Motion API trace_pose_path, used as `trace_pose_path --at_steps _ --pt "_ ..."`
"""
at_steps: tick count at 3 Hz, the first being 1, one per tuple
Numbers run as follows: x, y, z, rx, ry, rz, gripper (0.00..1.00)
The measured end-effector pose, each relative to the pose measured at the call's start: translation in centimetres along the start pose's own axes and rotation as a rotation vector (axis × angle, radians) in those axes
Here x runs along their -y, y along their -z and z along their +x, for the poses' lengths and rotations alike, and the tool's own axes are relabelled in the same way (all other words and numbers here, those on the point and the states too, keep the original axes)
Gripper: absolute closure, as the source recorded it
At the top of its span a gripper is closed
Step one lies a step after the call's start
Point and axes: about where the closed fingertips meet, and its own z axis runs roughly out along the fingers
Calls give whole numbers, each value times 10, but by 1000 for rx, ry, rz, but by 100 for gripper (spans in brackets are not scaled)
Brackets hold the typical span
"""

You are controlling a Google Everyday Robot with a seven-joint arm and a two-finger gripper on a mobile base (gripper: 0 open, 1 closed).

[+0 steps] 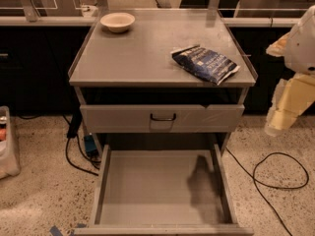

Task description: Place blue chip bag into middle drawer

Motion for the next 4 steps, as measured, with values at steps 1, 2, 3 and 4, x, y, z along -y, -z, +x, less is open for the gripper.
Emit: trace_pose_path --at_steps 1,2,3,4 --pt "11 -35 -3 11 10 -22 0" --pt "27 -69 -11 9 51 -16 0" --pt "66 -97 -26 5 107 18 0" --pt "104 -114 -40 4 150 71 0"
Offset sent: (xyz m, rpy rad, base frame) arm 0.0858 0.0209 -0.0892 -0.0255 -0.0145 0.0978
